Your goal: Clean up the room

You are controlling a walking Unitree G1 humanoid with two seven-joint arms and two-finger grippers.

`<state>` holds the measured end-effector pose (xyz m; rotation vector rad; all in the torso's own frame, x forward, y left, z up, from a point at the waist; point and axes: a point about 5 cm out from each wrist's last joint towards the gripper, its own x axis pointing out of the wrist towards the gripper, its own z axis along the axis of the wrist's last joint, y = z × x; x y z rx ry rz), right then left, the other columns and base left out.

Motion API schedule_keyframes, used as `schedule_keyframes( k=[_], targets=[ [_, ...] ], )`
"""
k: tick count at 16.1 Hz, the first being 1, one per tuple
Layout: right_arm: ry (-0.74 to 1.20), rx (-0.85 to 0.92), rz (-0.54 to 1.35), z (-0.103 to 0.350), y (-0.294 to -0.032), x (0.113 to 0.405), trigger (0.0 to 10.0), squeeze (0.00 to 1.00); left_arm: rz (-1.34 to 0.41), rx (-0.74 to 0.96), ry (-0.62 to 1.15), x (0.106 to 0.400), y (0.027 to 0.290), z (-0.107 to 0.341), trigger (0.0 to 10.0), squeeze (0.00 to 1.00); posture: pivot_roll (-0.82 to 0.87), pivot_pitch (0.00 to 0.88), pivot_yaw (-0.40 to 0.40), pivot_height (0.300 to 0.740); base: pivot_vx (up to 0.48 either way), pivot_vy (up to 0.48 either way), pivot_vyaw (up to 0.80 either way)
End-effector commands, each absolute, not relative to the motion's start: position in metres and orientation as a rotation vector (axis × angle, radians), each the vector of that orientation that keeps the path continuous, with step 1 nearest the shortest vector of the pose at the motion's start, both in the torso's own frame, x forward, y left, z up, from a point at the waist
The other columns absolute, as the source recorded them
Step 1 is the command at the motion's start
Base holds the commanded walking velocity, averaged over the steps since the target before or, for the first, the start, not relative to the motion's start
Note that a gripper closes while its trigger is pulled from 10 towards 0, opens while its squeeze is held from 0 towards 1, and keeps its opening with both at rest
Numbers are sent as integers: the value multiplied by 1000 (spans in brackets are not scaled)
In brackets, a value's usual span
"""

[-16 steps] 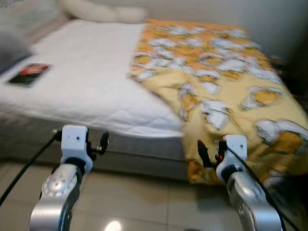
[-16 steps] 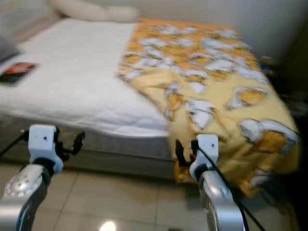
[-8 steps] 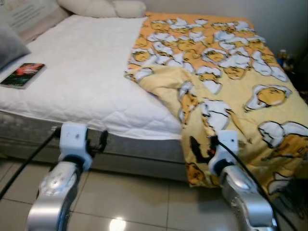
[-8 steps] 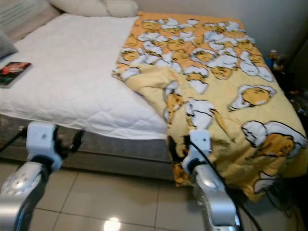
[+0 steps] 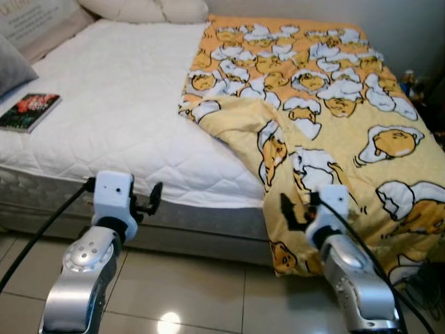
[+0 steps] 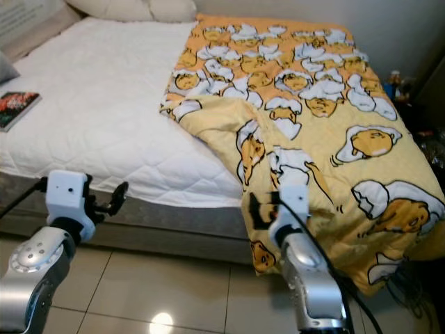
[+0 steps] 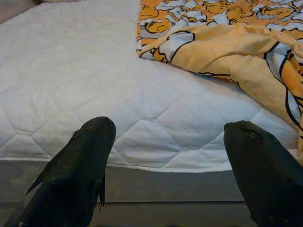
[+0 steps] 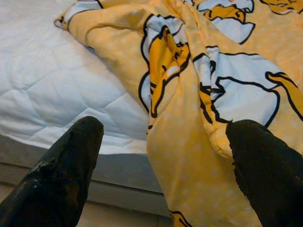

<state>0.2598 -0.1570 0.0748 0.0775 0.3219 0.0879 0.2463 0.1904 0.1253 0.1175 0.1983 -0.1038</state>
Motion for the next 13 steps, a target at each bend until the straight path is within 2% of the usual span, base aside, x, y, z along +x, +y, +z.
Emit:
schedule_keyframes(
  k=[1, 8, 11, 13],
  targets=[
    [319, 76, 90, 74, -155, 261, 10000, 0, -110, 117, 193, 249, 190, 127, 10000, 0, -74, 0, 0, 740, 270, 0, 0],
    [315, 72, 94, 76, -153, 265, 10000, 0, -114, 122, 199, 251, 193, 125, 10000, 0, -90, 0, 13, 740, 268, 0, 0],
    [320, 66, 108, 76, -151, 266, 10000, 0, -115, 126, 199, 252, 195, 125, 10000, 0, -91, 0, 12, 740, 269, 0, -725],
    [310, 59, 115, 77, -151, 266, 10000, 0, -117, 125, 197, 252, 195, 125, 10000, 0, -90, 0, 12, 740, 268, 0, 0]
  ],
)
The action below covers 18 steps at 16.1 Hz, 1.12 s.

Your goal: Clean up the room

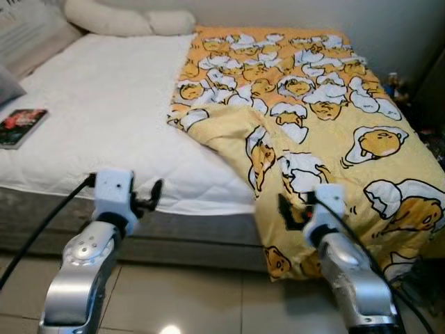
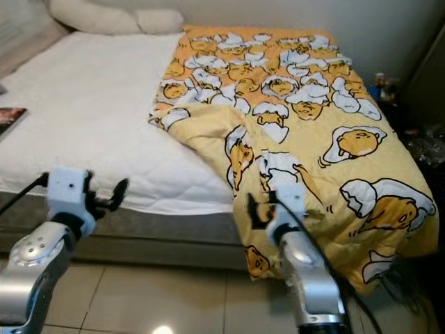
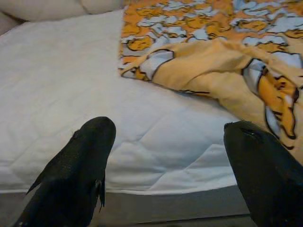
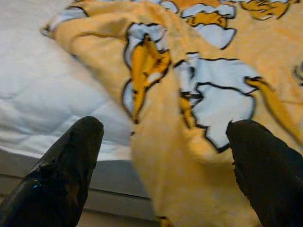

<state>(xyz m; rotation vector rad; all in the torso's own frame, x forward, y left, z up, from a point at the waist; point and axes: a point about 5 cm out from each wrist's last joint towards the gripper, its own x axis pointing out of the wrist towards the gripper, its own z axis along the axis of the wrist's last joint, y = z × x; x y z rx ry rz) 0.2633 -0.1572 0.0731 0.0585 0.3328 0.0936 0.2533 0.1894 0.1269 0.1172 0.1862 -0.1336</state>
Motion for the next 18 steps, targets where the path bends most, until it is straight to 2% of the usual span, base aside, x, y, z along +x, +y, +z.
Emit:
schedule_keyframes(
  k=[1, 18],
  targets=[
    [311, 57, 115, 77, -151, 266, 10000, 0, -119, 124, 197, 252, 195, 126, 10000, 0, -91, 0, 13, 740, 277, 0, 0],
    [313, 33, 138, 77, -147, 268, 10000, 0, -142, 124, 195, 253, 194, 126, 10000, 0, -90, 0, 13, 740, 307, 0, 0]
  ],
)
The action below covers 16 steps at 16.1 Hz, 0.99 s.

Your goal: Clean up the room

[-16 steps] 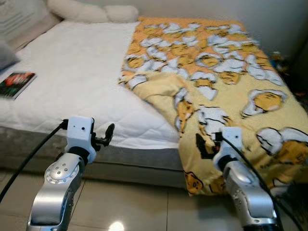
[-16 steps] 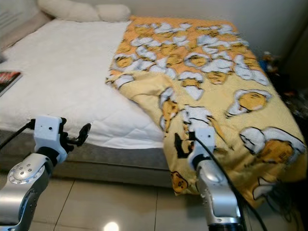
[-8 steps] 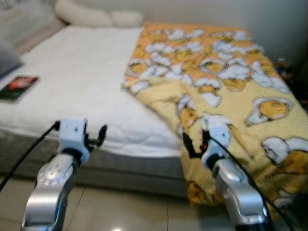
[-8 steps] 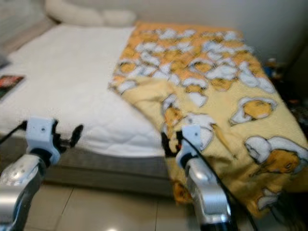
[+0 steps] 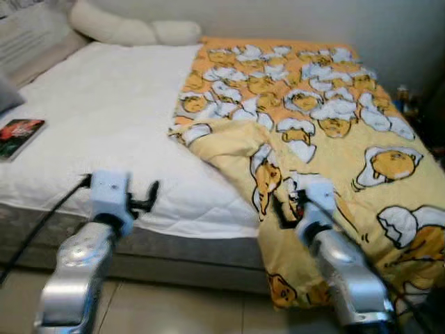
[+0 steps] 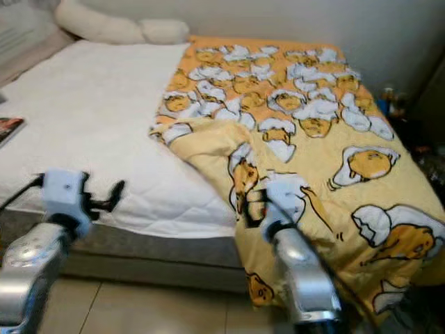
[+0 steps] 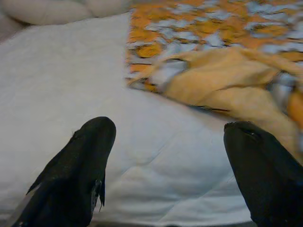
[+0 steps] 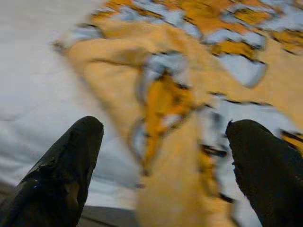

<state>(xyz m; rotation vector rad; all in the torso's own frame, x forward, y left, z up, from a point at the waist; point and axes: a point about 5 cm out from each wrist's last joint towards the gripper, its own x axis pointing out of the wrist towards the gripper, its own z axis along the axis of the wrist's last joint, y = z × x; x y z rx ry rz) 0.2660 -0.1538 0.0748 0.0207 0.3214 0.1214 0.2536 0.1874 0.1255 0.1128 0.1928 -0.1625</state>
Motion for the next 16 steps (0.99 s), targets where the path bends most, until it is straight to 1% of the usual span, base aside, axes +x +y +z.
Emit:
schedule_keyframes(
  k=[1, 2, 3, 7, 9, 11, 12, 14, 15, 16],
  targets=[
    [316, 33, 138, 77, -148, 268, 10000, 0, -142, 125, 194, 253, 194, 127, 10000, 0, -88, 0, 12, 740, 307, 0, 0],
    [325, 32, 137, 76, -148, 268, 10000, 0, -143, 126, 193, 253, 194, 127, 10000, 0, -87, 0, 9, 740, 307, 0, 0],
    [336, 29, 139, 75, -147, 267, 10000, 0, -144, 125, 192, 253, 195, 127, 10000, 0, -88, 0, 8, 740, 307, 0, -656],
    [341, 26, 140, 74, -147, 268, 10000, 0, -155, 125, 195, 254, 193, 127, 10000, 0, -88, 0, 7, 740, 303, 0, -781],
    [351, 23, 142, 74, -147, 267, 10000, 0, -192, 130, 209, 252, 191, 125, 10000, 0, -87, 0, 3, 740, 298, 0, -766],
    [363, 8, 151, 72, -145, 266, 10000, 0, -239, 141, 235, 250, 187, 122, 10000, 0, -86, 0, 1, 740, 266, 0, 0],
    [387, -10, 150, 70, -145, 265, 10000, 0, -264, 140, 242, 248, 184, 121, 10000, 0, -86, 0, 1, 740, 0, 0, 0],
    [418, 34, 146, 67, -147, 262, 10000, 0, -304, 163, 270, 245, 179, 118, 10000, 0, -83, 0, -2, 740, 0, 0, 0],
    [425, 38, 163, 66, -150, 260, 10000, 1000, -328, 172, 282, 243, 177, 116, 10000, 0, -85, 0, -2, 740, 0, 0, 0],
    [452, 5, 200, 63, -154, 258, 10000, 1000, -368, 190, 300, 241, 176, 116, 10000, 0, -89, 0, -1, 740, 0, 0, 0]
  ],
)
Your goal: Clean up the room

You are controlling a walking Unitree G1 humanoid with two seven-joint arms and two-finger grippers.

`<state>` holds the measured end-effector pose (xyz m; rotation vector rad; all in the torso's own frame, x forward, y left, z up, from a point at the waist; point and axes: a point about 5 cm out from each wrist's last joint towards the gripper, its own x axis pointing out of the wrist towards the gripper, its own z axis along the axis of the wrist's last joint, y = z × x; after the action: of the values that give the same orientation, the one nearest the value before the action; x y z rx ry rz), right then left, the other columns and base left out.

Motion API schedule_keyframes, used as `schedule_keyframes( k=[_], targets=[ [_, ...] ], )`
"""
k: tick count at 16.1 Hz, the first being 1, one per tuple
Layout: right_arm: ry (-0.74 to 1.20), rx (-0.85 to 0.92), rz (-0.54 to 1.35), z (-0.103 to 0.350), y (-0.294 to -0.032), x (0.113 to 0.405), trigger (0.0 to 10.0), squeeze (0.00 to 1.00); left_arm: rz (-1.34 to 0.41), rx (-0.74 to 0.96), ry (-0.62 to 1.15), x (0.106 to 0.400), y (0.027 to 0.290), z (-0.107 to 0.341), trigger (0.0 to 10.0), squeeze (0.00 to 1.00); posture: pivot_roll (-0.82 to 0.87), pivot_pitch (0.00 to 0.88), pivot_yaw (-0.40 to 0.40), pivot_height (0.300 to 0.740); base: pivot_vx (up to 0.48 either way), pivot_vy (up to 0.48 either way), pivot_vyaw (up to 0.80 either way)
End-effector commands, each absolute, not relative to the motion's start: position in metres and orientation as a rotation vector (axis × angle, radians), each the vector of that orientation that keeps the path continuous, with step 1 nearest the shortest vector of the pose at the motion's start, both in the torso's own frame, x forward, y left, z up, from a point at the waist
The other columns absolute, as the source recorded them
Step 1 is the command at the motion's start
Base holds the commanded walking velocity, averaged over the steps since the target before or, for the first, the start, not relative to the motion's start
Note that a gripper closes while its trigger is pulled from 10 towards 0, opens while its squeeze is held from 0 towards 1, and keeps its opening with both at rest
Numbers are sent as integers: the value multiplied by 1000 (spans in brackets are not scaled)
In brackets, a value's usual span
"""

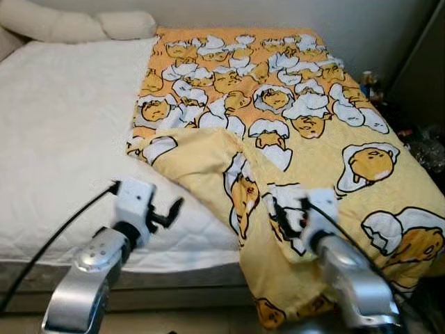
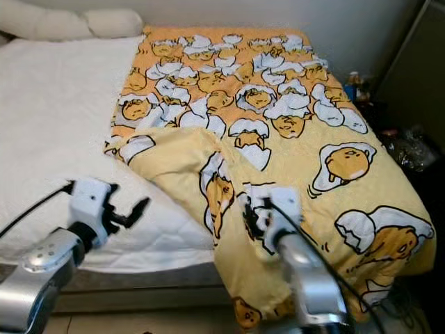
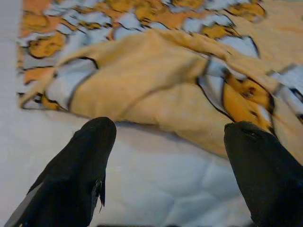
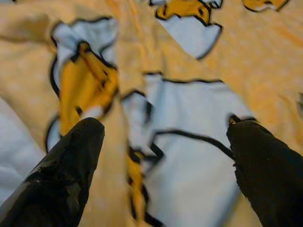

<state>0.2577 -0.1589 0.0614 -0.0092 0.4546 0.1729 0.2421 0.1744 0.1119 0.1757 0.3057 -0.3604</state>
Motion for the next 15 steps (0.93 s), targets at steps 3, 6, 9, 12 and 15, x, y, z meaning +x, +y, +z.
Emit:
schedule_keyframes(
  k=[3, 6, 9, 12, 15],
  targets=[
    [564, -88, 335, 55, -156, 265, 10000, 1000, -444, 211, 368, 238, 176, 113, 10000, 0, -106, 0, 14, 740, 0, 0, 0],
    [652, -147, 487, 50, -150, 276, 10000, 1000, -523, 224, 409, 237, 174, 117, 10000, 0, -116, 0, 21, 740, 0, 0, 0],
    [762, -212, 593, 40, -147, 291, 10000, 1000, -614, 216, 454, 237, 168, 127, 10000, 0, -107, 0, 16, 740, 0, 0, 0],
    [853, -417, 575, 26, -152, 308, 10000, 0, -668, 225, 530, 230, 165, 122, 10000, 0, -104, 0, -5, 740, 0, 0, 0],
    [890, -611, 568, 18, -154, 310, 10000, 0, -710, 229, 598, 222, 167, 123, 10000, 0, -92, 0, -10, 740, 0, 0, 0]
  ],
)
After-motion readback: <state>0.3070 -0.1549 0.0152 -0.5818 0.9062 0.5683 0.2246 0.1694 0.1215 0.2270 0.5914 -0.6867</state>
